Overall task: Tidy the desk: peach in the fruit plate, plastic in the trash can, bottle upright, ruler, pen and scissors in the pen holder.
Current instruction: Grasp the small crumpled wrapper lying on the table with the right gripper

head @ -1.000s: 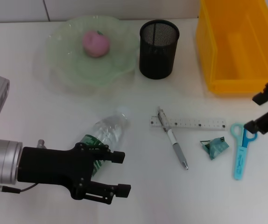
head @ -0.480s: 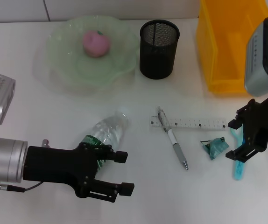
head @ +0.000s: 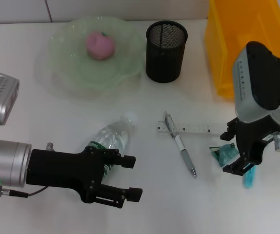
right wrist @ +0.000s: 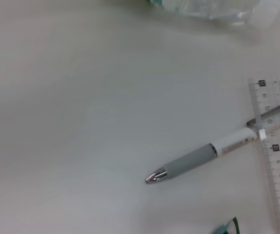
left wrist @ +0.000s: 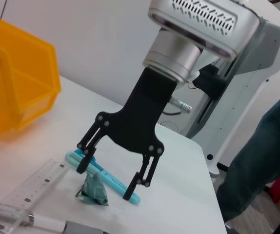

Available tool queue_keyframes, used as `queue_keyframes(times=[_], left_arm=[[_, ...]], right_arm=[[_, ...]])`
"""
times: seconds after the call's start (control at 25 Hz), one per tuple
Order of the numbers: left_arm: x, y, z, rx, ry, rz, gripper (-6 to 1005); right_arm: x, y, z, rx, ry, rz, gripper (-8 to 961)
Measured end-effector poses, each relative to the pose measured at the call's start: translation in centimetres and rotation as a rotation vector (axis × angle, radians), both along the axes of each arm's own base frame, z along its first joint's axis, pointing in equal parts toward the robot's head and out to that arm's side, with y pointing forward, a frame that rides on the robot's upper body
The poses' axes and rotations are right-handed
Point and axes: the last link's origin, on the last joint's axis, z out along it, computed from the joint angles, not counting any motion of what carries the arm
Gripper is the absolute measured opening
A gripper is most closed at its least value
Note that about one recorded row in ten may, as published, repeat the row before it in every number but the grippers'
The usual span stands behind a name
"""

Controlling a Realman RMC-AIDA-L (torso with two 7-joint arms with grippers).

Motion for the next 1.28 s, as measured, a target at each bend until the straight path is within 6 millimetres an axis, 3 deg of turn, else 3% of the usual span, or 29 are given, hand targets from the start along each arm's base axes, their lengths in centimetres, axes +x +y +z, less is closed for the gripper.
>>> queue_keyframes(times=[0.68,1.16,1.28], left_arm=[[0.0,0.3,-0.1,0.012,0.005,0.007,854],[0.1,0.6,-0.2,0.018,0.012,0.005,853],[0.1,0.6,-0.1,0.021,0.009,0.006,851]], right_arm=[[0.1,0.7,-1.6,-0.036,-0.04,0.034,790],[0.2,1.3,-1.5,-0.019,-0.074,0.036,643],[0.2,1.3,-1.5,-0.019,-0.074,0.037,406]])
